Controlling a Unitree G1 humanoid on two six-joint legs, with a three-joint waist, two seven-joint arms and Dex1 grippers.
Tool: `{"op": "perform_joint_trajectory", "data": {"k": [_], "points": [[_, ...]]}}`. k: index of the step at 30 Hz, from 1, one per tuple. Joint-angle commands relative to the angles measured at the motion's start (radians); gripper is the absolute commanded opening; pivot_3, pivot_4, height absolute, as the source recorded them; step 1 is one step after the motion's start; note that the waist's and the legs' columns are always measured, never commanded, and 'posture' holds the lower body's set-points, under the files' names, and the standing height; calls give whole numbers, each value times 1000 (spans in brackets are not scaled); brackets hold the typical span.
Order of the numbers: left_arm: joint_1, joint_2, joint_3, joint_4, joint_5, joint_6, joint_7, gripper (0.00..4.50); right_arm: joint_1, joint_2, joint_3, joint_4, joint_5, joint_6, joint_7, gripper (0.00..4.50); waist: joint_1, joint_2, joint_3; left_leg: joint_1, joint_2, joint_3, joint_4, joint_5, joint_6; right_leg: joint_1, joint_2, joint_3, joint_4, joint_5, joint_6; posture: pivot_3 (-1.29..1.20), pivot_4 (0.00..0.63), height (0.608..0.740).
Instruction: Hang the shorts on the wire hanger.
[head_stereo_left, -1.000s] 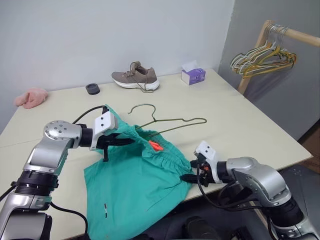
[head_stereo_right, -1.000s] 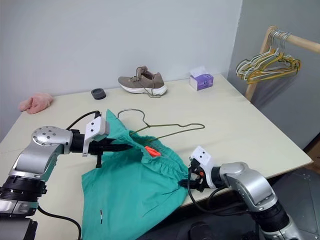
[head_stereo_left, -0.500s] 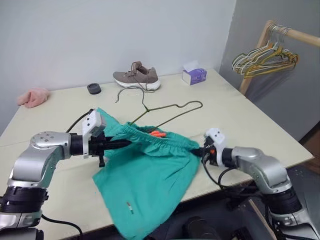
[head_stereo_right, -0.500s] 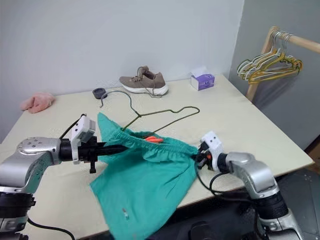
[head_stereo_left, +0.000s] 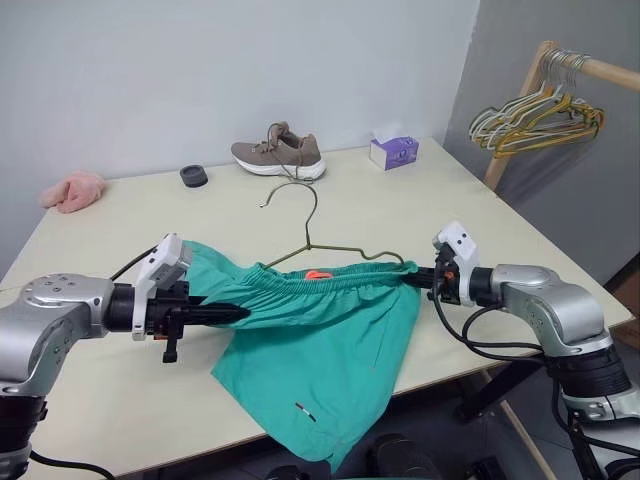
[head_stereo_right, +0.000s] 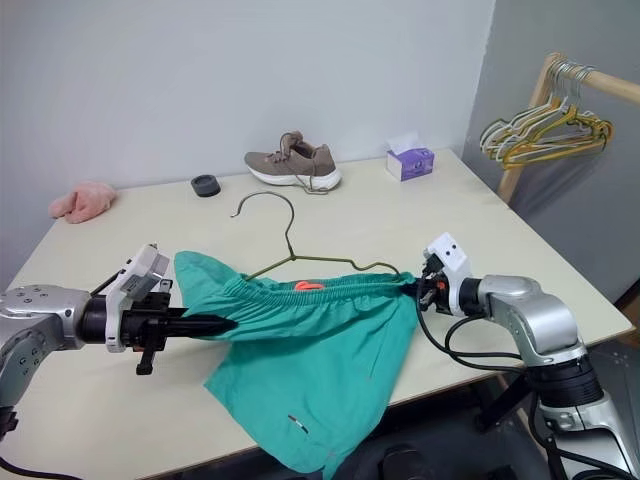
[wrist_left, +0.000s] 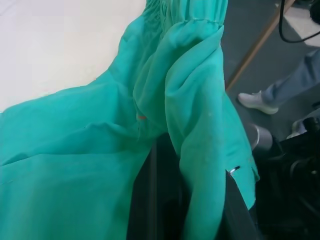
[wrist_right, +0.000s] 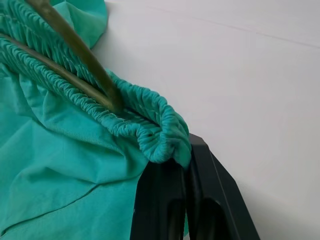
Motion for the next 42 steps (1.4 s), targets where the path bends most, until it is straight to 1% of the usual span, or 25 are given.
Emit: {"op": "perform_joint_trajectory", "data": {"k": [1,6,9,12,15,20,24,27,31,35,38,42], "points": [[-15,46,12,65,75,-62,-2,0,7,-64,-39,-11,-26,1,-19,17,0,1,1,0,0,0,0,0,0,0,0,0,0,0,0,-245,0,740],[5,71,-29,93,147,-138,-16,0,23,-97,-19,-65,-28,-1,-9,17,-1,2,1,0,0,0,0,0,0,0,0,0,0,0,0,-252,0,740],[5,75,-47,107,174,-170,-18,0,18,-134,15,-95,-46,-32,11,17,-1,2,1,0,0,1,0,0,0,0,0,0,0,0,0,-255,0,740],[-3,76,-81,110,212,-201,-21,0,-16,-175,77,-140,-80,-76,41,17,-1,2,1,0,0,0,0,0,0,0,0,0,0,0,0,-258,0,740],[-45,46,-121,114,235,-208,-5,0,-78,-195,157,-189,-111,-113,82,17,-3,3,2,0,0,1,0,0,0,0,0,0,0,0,0,-262,0,740],[-103,4,-179,109,273,-224,17,0,-193,-154,267,-272,-118,-85,132,17,-3,3,2,0,1,0,0,0,0,-1,0,-1,0,0,0,-270,0,740],[-120,-20,-195,108,290,-226,27,0,-227,-122,297,-292,-118,-63,141,17,-3,3,2,-1,0,0,-1,0,0,-2,0,0,-1,0,0,-271,0,740],[-115,-35,-195,87,286,-219,32,0,-222,-122,298,-285,-130,-77,145,743,-3,3,2,-2,0,0,-1,0,0,-3,0,0,-1,0,0,-268,0,740],[-98,-44,-186,71,286,-215,36,0,-198,-155,264,-300,-113,-55,162,2143,-2,3,2,-2,0,0,-1,0,0,-3,0,0,-1,0,0,-257,0,740],[-74,-45,-177,53,279,-215,42,0,-153,-206,244,-276,-143,-44,141,3573,0,3,2,-2,0,0,0,0,0,-2,0,0,-1,0,0,-255,0,740],[-64,-48,-175,41,273,-212,43,0,-127,-215,253,-234,-172,-69,128,3573,0,3,2,-2,0,0,0,0,0,-2,0,0,-1,0,0,-256,0,740],[-75,-58,-182,40,275,-212,45,0,-138,-190,296,-165,-215,-122,137,3573,-3,3,2,-1,1,1,0,0,0,-2,0,0,0,0,0,-256,0,740]]}}
